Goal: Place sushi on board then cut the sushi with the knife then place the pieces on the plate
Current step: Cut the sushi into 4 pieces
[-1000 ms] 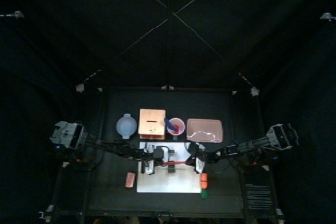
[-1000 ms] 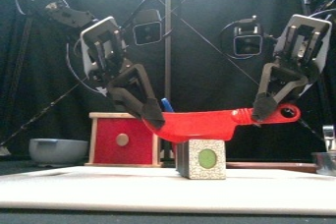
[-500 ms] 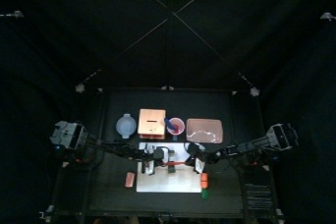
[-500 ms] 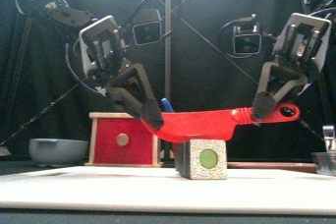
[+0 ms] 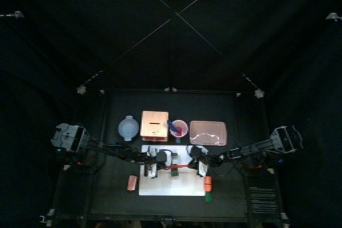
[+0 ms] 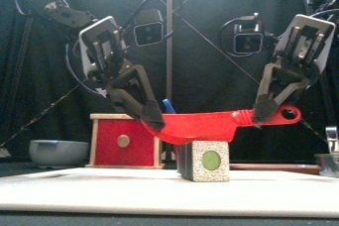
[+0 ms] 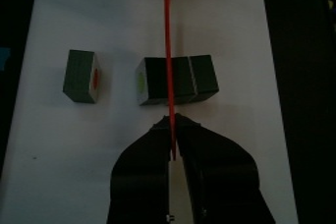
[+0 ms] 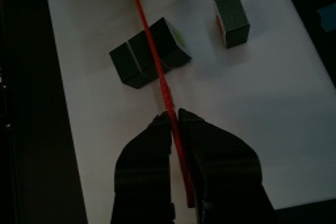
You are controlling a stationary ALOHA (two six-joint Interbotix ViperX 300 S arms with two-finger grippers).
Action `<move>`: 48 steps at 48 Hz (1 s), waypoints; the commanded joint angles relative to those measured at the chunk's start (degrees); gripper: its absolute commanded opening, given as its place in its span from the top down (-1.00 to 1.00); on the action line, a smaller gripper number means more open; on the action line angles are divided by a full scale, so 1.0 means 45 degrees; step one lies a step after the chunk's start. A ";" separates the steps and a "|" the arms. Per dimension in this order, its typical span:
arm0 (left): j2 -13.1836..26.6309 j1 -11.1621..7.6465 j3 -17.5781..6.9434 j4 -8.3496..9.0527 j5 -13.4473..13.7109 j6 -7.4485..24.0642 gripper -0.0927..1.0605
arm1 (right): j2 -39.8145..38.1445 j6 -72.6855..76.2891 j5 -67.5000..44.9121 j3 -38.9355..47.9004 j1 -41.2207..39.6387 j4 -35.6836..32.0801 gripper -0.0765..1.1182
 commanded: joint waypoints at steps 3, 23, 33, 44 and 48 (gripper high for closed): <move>0.0098 -0.0020 -0.0059 0.0039 0.0039 0.0020 0.05 | -0.0059 0.0020 0.0391 -0.0234 -0.0527 0.0000 0.31; 0.0273 0.0137 -0.0078 0.0059 0.0039 0.0059 0.05 | -0.0078 0.0039 0.0449 -0.0449 -0.1035 -0.0508 0.31; 0.0273 0.0137 -0.0059 0.0078 0.0059 0.0059 0.05 | -0.0039 0.0059 0.0234 -0.0430 -0.0996 -0.0410 0.31; 0.0313 0.0137 -0.0020 0.0078 0.0059 0.0059 0.05 | 0.0137 0.0059 0.0020 -0.0078 -0.0938 0.0273 0.31; 0.0332 0.0137 0.0000 0.0078 0.0078 0.0059 0.05 | 0.0293 0.0059 0.0000 0.0020 -0.0820 0.0586 0.31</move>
